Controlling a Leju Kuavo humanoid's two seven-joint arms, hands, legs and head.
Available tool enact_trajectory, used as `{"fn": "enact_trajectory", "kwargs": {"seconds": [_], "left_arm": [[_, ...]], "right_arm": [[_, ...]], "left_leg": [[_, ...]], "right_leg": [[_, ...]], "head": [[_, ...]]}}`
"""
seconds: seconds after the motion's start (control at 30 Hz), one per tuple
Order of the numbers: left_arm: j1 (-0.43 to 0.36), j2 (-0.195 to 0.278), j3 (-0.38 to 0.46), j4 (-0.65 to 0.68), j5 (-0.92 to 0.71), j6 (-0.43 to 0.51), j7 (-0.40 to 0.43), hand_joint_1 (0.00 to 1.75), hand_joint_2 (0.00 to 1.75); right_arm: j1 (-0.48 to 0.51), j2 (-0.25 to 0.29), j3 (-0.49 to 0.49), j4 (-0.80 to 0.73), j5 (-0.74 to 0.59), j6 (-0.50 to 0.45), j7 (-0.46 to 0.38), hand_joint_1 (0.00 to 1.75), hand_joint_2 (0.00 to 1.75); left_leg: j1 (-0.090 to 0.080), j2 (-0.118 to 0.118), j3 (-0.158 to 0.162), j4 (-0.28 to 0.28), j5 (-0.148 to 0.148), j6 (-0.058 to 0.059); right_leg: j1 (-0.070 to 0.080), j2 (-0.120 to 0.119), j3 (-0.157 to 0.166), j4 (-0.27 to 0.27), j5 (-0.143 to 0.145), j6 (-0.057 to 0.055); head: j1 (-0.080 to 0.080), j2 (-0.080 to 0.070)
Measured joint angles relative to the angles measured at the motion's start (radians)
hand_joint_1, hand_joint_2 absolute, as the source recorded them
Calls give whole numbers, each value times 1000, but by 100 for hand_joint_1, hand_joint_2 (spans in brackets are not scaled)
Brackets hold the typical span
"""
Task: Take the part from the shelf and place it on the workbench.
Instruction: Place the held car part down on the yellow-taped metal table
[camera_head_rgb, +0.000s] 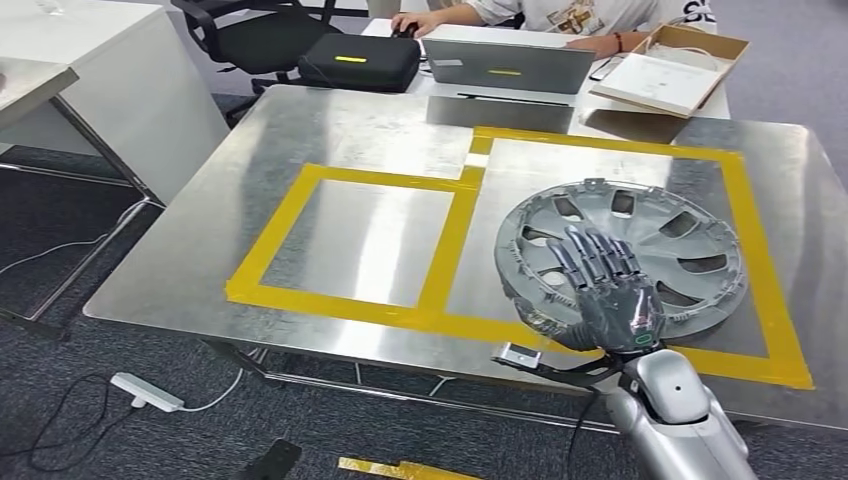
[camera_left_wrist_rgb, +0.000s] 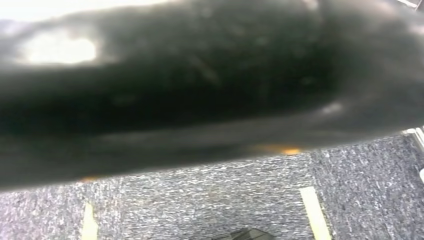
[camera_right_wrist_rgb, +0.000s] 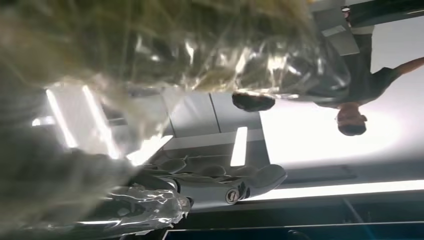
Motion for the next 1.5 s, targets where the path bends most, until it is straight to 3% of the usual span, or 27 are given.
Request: {"fn": "enact_trajectory", "kwargs": {"seconds": [0.13, 0.2, 0.27, 0.3, 0.33, 0.37, 0.43, 0.5, 0.6, 0.67, 0.77, 0.8, 0.83, 0.87, 0.97, 1.03, 1.13, 1.2, 1.27, 1.3, 1.33, 1.37, 1.4, 1.43, 1.5], "left_arm": [[2, 1, 0, 0, 2, 2, 0, 0, 0], [1, 1, 0, 0, 7, 3, -1, 0, 0], [2, 2, 0, 0, 14, 3, -2, 0, 0], [4, 2, 0, 0, 17, 3, -2, 0, 0], [6, 2, 1, 0, 20, 3, -2, 0, 0], [8, 3, 1, 0, 21, 3, -2, 0, 0], [9, 2, 1, 0, 22, 3, -2, 0, 0], [9, 2, 2, 0, 22, 3, -2, 0, 0], [10, 2, 2, 0, 22, 3, -2, 0, 0], [9, 2, 2, 0, 22, 3, -2, 0, 0], [9, 3, 2, 0, 22, 3, -2, 0, 0], [10, 3, 2, 0, 22, 3, -2, 0, 0], [11, 3, 2, 0, 22, 4, -2, 0, 0], [11, 2, 2, 0, 22, 4, -2, 0, 0], [10, 2, 2, 0, 22, 9, -2, 0, 0], [7, 2, 2, 0, 22, 13, -2, 0, 0], [6, 0, 2, 0, 22, 15, -2, 0, 0], [5, -2, 2, 0, 22, 17, -2, 0, 0], [4, -3, 2, 0, 21, 20, 0, 0, 0], [4, -4, 2, 0, 21, 24, 1, 0, 0], [5, -5, 2, 0, 20, 31, 4, 0, 0], [6, -6, 2, 0, 19, 41, 8, 0, 0], [6, -8, 2, 0, 19, 52, 12, 0, 0], [6, -9, 2, 0, 18, 63, 15, 0, 0], [6, -11, 2, 0, 18, 79, 21, 0, 0]], "right_arm": [[1, -4, 2, -5, -10, 42, -1, 0, 0], [-7, -19, 14, -7, -33, 141, 1, 0, 0], [-18, -50, 38, -3, -61, 266, 3, 0, 0], [-23, -69, 51, -1, -77, 319, 3, 0, 0], [-30, -90, 65, 1, -94, 363, 3, 0, 0], [-39, -109, 78, 2, -113, 394, 3, 0, 0], [-56, -143, 101, -1, -153, 423, 5, 0, 0], [-59, -159, 111, -15, -184, 400, 12, 0, 0], [-44, -165, 116, -48, -194, 357, 27, 0, 0], [-39, -166, 121, -67, -193, 350, 31, 0, 0], [-35, -167, 127, -81, -194, 348, 33, 0, 0], [-31, -168, 128, -84, -199, 341, 32, 0, 0], [-22, -167, 128, -90, -211, 322, 30, 0, 0], [-10, -164, 125, -101, -232, 288, 27, 0, 0], [29, -145, 106, -156, -297, 188, 17, 0, 0], [45, -136, 97, -187, -307, 176, 15, 0, 0], [65, -130, 86, -219, -308, 175, 15, 0, 0], [70, -128, 80, -232, -312, 173, 13, 0, 0], [82, -124, 72, -244, -352, 154, -4, 0, 0], [96, -117, 64, -257, -398, 134, -23, 0, 0], [113, -107, 51, -279, -459, 109, -48, 0, 0], [130, -94, 35, -307, -531, 85, -76, 0, 0], [145, -80, 16, -343, -603, 68, -104, 0, 0], [159, -66, -4, -382, -670, 58, -128, 0, 0], [182, -38, -42, -457, -768, 53, -165, 0, 0]], "left_leg": [[2, 1, 6, -23, 5, 14], [6, 3, 8, -29, 10, 22], [6, 4, 6, -29, 10, 25], [5, 4, 6, -29, 10, 25], [5, 4, 6, -29, 10, 25], [5, 3, 7, -28, 10, 25], [4, 3, 9, -27, 9, 22], [0, 2, 7, -24, 8, 15], [-1, 2, 4, -22, 6, 2], [0, 3, -9, 12, -21, -9], [6, 4, -90, 190, -111, -21], [7, 4, -116, 242, -127, -23], [7, 4, -128, 263, -123, -23], [7, 4, -120, 243, -100, -21], [5, 4, -32, 56, -1, -9], [2, 4, -2, -10, 11, -2], [3, 3, 1, -23, 10, 10], [7, 4, 4, -30, 14, 21], [6, 4, 4, -31, 14, 25], [6, 4, 4, -30, 14, 26], [5, 3, 5, -30, 13, 27], [5, 2, 6, -30, 13, 27], [5, 2, 8, -30, 11, 26], [4, 1, 10, -30, 10, 24], [0, 0, 11, -27, 6, 16]], "right_leg": [[-2, -1, -9, 8, -9, 22], [-3, -1, -48, 90, -59, 30], [-5, -1, -109, 224, -119, 36], [-5, -1, -129, 268, -130, 38], [-5, -1, -133, 276, -123, 40], [-5, -1, -115, 241, -96, 39], [-4, -2, -43, 100, -31, 37], [-3, -2, 9, 2, -5, 30], [-2, 0, 17, -12, -7, 17], [-6, 0, 20, -14, -6, 4], [-7, -2, 21, -15, -7, -6], [-7, -2, 21, -15, -7, -6], [-7, -2, 22, -14, -8, -6], [-6, -2, 24, -14, -9, -6], [-4, -1, 30, -13, -14, -1], [-2, 1, 27, -12, -15, 8], [-3, 0, 22, -9, -20, 25], [-5, 0, -8, 52, -61, 34], [-5, 0, -70, 185, -124, 39], [-6, 0, -99, 244, -143, 41], [-5, -1, -114, 274, -144, 42], [-5, -1, -111, 263, -126, 42], [-6, -1, -89, 213, -93, 41], [-6, -2, -54, 141, -55, 39], [-4, -3, 7, 20, -15, 32]], "head": [[2, 0], [7, 0], [12, 0], [12, 0], [13, 0], [13, 0], [13, 0], [13, 0], [13, 0], [9, 0], [5, 0], [5, 0], [4, 0], [5, 0], [5, 0], [6, 0], [7, 0], [11, 0], [15, 0], [15, 0], [15, 0], [16, 0], [16, 0], [16, 0], [15, 0]]}}
